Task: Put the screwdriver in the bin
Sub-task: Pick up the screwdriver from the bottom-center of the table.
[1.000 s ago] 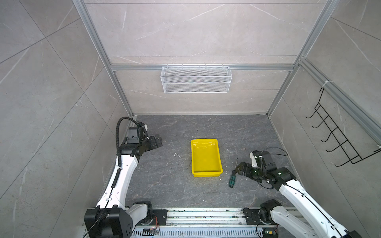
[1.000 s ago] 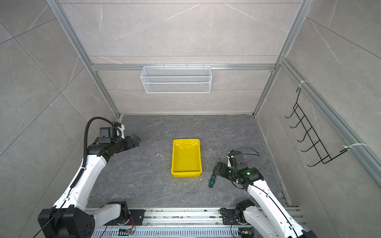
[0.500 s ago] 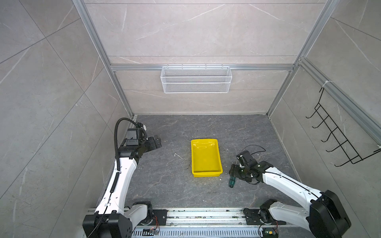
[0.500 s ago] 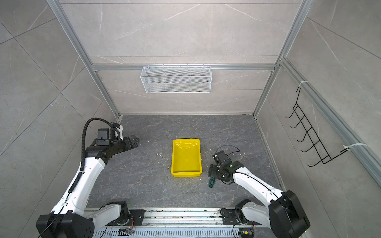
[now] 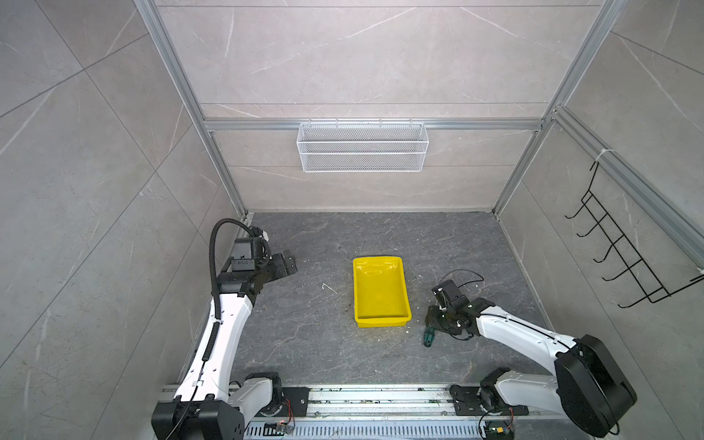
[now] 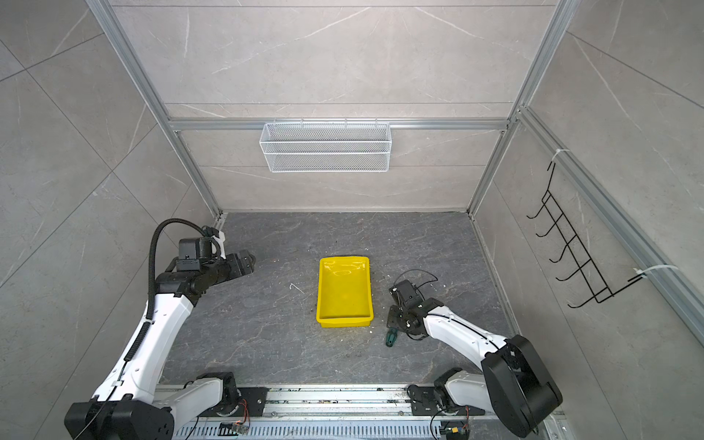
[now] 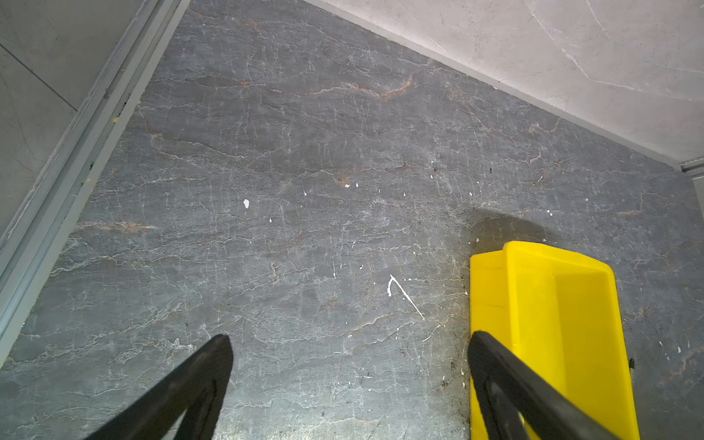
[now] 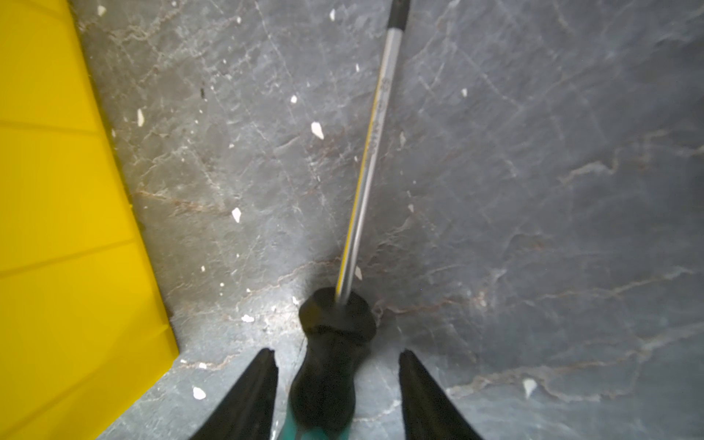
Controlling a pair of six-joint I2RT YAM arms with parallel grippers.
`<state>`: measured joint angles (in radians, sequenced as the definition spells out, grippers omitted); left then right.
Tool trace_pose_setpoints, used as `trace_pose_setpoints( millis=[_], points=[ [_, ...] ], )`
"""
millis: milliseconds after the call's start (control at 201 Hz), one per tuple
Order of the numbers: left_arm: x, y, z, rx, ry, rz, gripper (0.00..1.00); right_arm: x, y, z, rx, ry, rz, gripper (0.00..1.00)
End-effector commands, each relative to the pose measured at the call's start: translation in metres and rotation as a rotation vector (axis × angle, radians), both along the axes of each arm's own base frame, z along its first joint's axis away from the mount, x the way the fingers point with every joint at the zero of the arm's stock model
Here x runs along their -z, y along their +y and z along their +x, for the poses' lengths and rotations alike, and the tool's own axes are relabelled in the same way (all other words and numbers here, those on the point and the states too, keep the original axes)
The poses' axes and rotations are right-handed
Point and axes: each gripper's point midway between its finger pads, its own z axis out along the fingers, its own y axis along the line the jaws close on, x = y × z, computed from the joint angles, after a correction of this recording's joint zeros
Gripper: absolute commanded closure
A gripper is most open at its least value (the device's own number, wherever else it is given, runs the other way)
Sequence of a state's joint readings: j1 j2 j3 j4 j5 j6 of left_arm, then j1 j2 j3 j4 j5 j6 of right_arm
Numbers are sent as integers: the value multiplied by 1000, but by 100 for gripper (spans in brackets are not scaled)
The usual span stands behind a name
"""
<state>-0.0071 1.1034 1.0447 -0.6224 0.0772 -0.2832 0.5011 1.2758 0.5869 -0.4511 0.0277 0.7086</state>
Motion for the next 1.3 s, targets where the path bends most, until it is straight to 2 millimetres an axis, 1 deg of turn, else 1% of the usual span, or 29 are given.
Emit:
trace_pose_setpoints(
  millis=[0, 70, 229, 453, 573, 862, 986, 1156, 1290],
  points=[
    [-4, 0, -3, 14, -15, 31, 0, 7, -2, 0, -19, 4, -30, 50],
    [-5, 0, -3, 15, -17, 31, 0, 8, -2, 1, -26, 6, -39, 54],
    [-4, -1, -4, 19, -16, 32, 0, 10, -2, 4, -39, 15, -64, 58],
    [1, -3, -3, 26, 1, 37, 0, 12, -1, 4, -53, 12, -76, 68],
    [3, -4, -3, 28, 10, 37, 0, 10, -1, 2, -60, 9, -76, 75],
    [7, -6, -2, 37, 28, 28, 0, -14, -3, -2, -46, -50, -67, 84],
    [7, -13, -1, 56, 30, -8, 0, -25, -5, -4, -44, -64, -74, 85],
    [12, -15, 1, 60, 47, -23, 0, -39, -10, -7, -38, -91, -85, 85],
    [15, -16, 2, 60, 58, -31, 0, -51, -7, -4, -56, -112, -81, 86]
  ],
)
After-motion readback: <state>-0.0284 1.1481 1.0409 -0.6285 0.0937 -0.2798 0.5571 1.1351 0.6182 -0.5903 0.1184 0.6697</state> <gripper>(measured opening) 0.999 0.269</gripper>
